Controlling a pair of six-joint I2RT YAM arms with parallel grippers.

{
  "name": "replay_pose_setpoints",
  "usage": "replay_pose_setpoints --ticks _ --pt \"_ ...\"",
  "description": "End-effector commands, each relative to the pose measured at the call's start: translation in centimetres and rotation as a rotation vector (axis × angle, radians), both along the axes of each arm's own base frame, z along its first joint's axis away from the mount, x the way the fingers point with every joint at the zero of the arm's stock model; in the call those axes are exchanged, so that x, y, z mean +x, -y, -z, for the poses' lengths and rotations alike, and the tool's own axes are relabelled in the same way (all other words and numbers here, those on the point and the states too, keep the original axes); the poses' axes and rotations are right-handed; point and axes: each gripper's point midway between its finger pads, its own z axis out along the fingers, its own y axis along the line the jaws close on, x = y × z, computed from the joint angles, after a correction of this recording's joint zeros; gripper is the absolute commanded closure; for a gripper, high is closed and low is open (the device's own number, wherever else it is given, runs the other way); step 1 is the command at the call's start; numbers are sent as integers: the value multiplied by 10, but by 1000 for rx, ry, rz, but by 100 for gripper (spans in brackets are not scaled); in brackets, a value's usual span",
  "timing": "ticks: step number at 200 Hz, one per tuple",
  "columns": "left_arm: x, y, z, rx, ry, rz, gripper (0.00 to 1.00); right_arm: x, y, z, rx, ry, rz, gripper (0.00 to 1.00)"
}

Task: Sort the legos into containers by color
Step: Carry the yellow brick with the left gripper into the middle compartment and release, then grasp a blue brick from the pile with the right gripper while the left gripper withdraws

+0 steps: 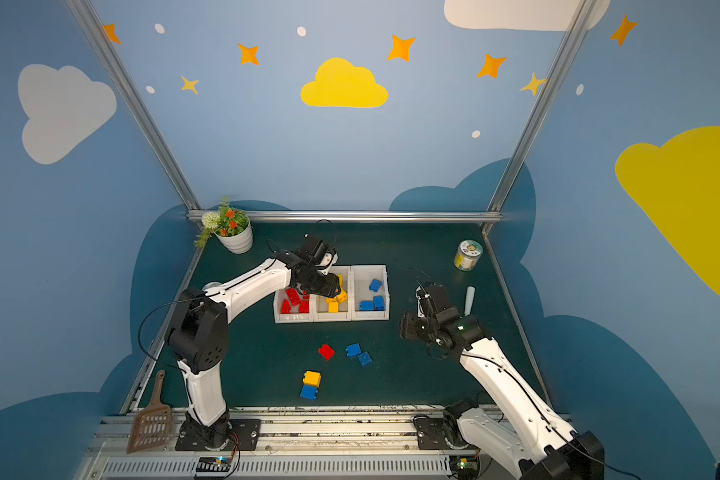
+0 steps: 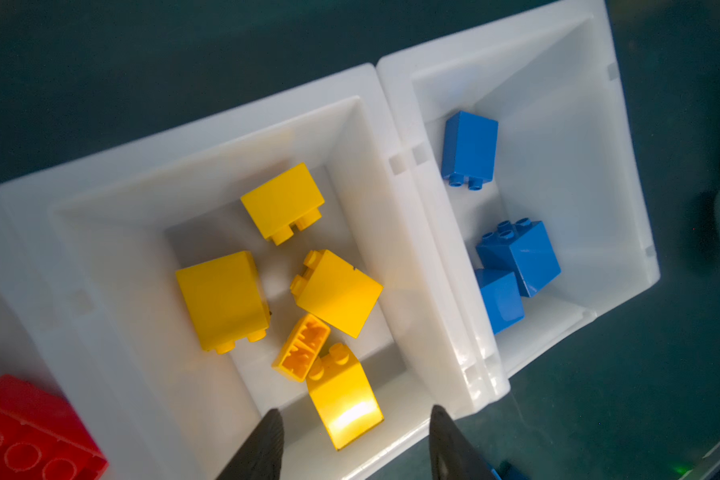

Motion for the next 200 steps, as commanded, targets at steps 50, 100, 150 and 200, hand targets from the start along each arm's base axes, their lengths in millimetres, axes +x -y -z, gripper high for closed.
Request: replay_pose_setpoints --ticks 50,100,150,200 --pt "-23 -33 -40 -68 77 -105 37 -12 -40 19 -2 -101 -174 35" --pt "-56 -74 -38 -81 85 -218 36 -29 -78 38 -69 -184 -337 33" --pt "-92 -107 -25 -90 74 -322 35 -41 -100 66 -216 -326 -428 33" --pt "-115 -126 -21 -121 116 -398 34 -48 -117 95 -332 -369 -492 34"
